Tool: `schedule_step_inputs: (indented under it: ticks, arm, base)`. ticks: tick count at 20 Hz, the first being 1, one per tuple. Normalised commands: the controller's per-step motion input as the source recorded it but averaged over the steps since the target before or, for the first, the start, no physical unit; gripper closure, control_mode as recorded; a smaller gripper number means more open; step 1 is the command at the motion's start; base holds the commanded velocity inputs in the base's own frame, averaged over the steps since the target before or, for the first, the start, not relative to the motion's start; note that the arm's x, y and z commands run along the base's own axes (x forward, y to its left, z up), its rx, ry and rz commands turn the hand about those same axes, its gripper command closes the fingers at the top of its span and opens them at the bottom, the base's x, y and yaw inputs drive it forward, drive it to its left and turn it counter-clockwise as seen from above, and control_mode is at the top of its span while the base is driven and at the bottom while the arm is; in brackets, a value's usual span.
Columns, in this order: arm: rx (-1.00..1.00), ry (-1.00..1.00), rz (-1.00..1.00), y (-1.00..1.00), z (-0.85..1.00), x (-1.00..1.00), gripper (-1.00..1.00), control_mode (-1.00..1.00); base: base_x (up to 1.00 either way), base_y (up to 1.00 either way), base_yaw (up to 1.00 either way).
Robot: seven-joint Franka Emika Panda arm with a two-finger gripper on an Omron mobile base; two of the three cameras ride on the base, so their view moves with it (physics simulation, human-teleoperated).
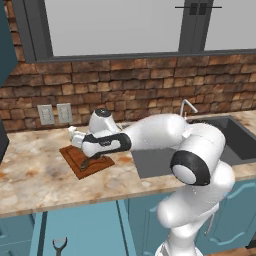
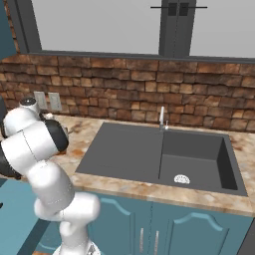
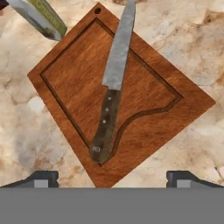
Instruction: Open the drawer on the left and place the cutting tools on the cutting board.
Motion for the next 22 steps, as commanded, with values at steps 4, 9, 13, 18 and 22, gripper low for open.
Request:
schedule_step_inputs:
  ticks: [4, 9, 13, 18, 22]
  arm:
    - [0.01, -0.02, 0.16, -0.27, 0.27, -1.00, -1.00, -1.00]
    - [0.02, -0.01, 0.17, -0.05, 0.29, -1.00, -1.00, -1.00]
    - [0.00, 0.00, 0.25, 0.00, 0.08, -1.00, -1.00, -1.00]
    - [0.00, 0.00, 0.25, 0.08, -0.04, -1.00, -1.00, -1.00]
    - [0.00, -0.06, 0.23, 0.36, -0.37, -1.00, -1.00, -1.00]
  base:
    - [0.00, 0.00, 0.00]
    - [0.00, 0.00, 0.00]
    - [0.00, 0.00, 0.00]
    - [0.00, 0.00, 0.00]
    - [0.00, 0.00, 0.00]
